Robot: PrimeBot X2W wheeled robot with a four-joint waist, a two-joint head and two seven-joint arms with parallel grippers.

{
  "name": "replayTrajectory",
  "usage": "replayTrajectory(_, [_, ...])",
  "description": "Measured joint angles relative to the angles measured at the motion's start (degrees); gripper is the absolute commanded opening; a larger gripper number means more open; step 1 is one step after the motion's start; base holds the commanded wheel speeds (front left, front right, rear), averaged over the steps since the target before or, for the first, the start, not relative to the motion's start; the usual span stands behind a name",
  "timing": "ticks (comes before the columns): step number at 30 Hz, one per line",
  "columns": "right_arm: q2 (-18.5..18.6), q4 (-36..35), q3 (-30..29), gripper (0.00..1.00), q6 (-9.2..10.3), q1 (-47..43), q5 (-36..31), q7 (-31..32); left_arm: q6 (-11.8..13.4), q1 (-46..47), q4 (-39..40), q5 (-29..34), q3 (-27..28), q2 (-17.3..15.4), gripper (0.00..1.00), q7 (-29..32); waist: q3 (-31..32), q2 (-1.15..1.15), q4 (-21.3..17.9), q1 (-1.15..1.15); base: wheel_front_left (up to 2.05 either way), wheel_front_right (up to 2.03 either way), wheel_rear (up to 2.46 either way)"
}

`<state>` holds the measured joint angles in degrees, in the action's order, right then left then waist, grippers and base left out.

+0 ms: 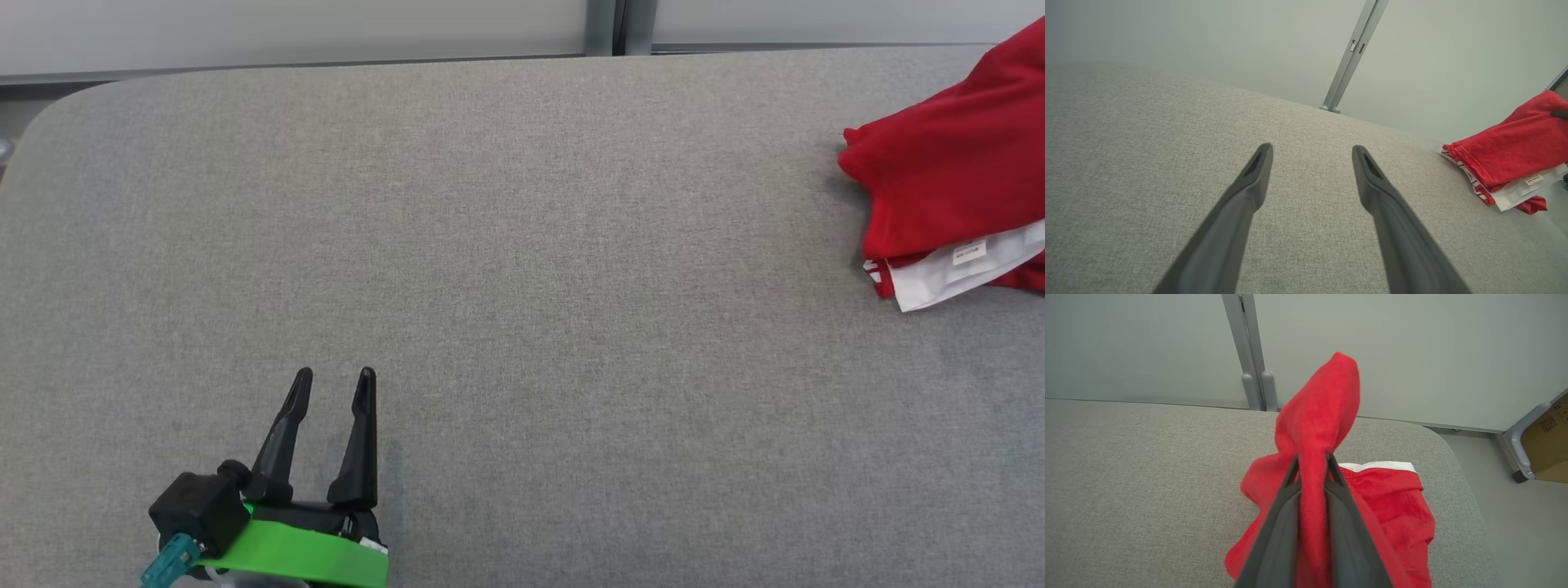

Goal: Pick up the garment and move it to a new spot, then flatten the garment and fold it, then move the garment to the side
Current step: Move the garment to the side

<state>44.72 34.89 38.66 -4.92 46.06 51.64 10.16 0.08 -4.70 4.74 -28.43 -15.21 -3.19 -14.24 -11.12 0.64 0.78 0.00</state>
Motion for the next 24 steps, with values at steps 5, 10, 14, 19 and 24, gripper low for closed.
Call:
replayTrajectory(5, [1.81,1.24,0.91,0.0,0.48,1.01,-2.83,0.49,0.01,0.39,1.1,0.69,-0.09,-0.77,1.0,0.09,-1.81,0.0,0.34,0.0,0.0,0.0,0.0])
replayTrajectory(10, [4.59,3.23,0.64,0.0,1.54,2.49,-4.87,-0.13,0.02,1.42,1.98,1.62,-0.11,-1.75,1.0,0.7,-3.98,0.0,0.68,0.0,0.0,0.0,0.0])
replayTrajectory(14, [4.85,4.67,-0.12,0.0,2.97,2.94,-5.41,-1.64,0.53,1.65,3.0,2.32,-0.12,-2.61,1.0,1.68,-5.89,0.0,0.97,0.0,0.0,0.0,0.0])
replayTrajectory(19, [4.68,6.75,-0.75,0.0,5.05,2.94,-5.82,-3.41,0.62,2.46,3.85,2.57,-0.05,-3.64,1.0,2.5,-8.33,0.0,1.28,0.0,0.0,0.0,0.0])
replayTrajectory(24, [3.6,8.62,-1.16,0.0,6.25,2.93,-5.82,-4.8,0.71,2.87,5.03,3.6,0.14,-4.3,1.0,3.09,-10.65,0.0,1.45,0.0,0.0,0.0,0.0])
